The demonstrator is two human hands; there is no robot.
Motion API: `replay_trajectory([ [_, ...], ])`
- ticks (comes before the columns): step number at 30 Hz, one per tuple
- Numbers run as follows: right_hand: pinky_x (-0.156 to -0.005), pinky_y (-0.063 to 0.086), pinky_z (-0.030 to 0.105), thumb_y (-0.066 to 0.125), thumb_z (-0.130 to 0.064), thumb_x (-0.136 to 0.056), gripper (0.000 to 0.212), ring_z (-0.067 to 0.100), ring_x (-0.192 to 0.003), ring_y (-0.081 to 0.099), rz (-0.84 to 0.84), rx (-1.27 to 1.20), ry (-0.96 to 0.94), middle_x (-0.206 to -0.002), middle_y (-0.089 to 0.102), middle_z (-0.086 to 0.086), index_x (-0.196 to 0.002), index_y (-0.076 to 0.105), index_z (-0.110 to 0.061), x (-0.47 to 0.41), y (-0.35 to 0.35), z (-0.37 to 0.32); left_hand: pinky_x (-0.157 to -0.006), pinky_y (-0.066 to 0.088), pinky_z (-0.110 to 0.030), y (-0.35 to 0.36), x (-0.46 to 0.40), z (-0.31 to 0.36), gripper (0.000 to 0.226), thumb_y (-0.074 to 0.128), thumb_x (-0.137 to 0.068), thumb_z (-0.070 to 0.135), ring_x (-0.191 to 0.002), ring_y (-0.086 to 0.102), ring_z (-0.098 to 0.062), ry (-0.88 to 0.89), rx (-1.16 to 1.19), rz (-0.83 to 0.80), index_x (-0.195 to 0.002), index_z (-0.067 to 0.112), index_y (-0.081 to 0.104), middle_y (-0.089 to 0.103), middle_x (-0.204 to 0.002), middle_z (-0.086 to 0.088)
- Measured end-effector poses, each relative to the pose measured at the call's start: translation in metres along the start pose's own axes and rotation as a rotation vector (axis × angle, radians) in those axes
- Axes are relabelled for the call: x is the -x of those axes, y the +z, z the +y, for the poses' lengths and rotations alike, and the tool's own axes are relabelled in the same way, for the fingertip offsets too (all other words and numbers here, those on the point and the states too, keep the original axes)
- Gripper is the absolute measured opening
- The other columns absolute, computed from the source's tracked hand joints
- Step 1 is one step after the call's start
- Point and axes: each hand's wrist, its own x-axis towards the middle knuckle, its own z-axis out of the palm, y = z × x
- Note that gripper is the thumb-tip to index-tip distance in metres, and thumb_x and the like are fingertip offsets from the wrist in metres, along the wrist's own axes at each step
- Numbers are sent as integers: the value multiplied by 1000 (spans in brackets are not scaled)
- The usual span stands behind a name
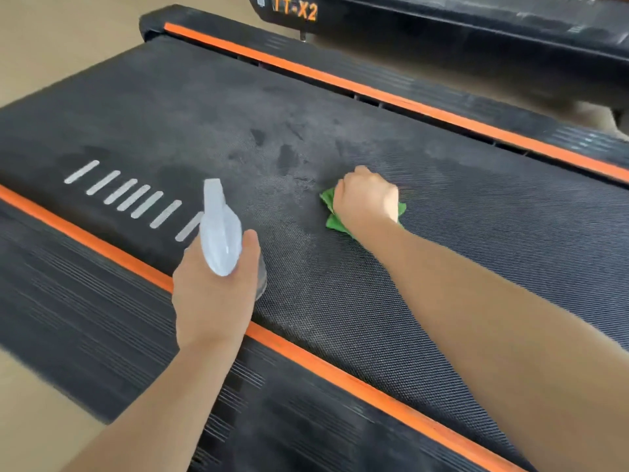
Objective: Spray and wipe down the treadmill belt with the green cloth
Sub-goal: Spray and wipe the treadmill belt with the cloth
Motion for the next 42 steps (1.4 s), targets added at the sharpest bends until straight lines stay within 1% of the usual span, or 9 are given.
replay_trajectory([
  [3,-68,35,35,34,-27,-104,35,31,-96,60,-15,-54,-1,-103,55,4,-101,65,-11,3,-2,-12,-80,54,-40,-1,1,1,39,61,-83,65,-87,64,-18,-1,-30,-19,-93,27,64,66,-89,8],
  [7,-56,32,32,41,-37,-99,34,25,-78,59,27,-175,-308,-81,51,-4,-72,52,-19,98,-12,-16,-88,52,-42,-2,1,8,31,62,-93,55,-94,64,-24,17,-103,-30,-97,25,61,63,-90,9],
  [13,-44,41,34,49,-28,-97,30,23,-61,53,136,-248,-649,-72,50,-2,-68,53,-19,149,-16,-1,-86,46,-38,-6,5,15,21,65,-97,48,-95,59,-22,44,-130,-60,-100,30,53,55,-89,12],
  [17,-50,32,30,48,-31,-96,31,28,-64,58,154,-142,-381,-76,54,0,-70,57,-17,93,-2,-16,-88,51,-38,-3,3,3,23,66,-93,52,-94,62,-18,49,-97,-49,-98,32,57,60,-91,13],
  [23,-70,36,34,38,-24,-102,31,31,-100,61,-45,-66,-23,-112,59,5,-107,66,-13,-20,-3,-54,-81,49,-34,-5,2,-1,21,69,-89,54,-89,65,-9,20,-50,-53,-92,34,63,65,-89,12],
  [29,-51,30,29,41,-38,-95,35,25,-72,61,42,-188,-323,-78,55,-4,-71,60,-20,110,-10,-29,-94,54,-48,-10,6,13,47,62,-87,61,-99,66,-26,7,-114,-88,-108,19,64,67,-100,4],
  [33,-44,31,27,39,-39,-92,38,23,-64,61,77,-129,-321,-71,53,-5,-66,59,-21,174,-20,-3,-95,51,-43,-16,10,22,41,61,-94,53,-109,65,-27,24,-149,-136,-117,19,63,65,-109,4],
  [39,-45,28,25,46,-33,-94,33,23,-62,59,115,-90,-340,-70,51,-4,-65,55,-20,153,-11,-6,-84,40,-35,-13,5,17,23,60,-101,46,-95,51,-15,74,-182,-168,-107,24,55,53,-99,10],
  [42,-49,20,24,47,-31,-97,35,24,-61,56,129,-83,-217,-71,49,-5,-67,59,-16,116,-7,-11,-82,39,-34,-10,3,17,19,57,-100,46,-92,50,-13,80,-211,-162,-100,28,49,54,-97,10],
])
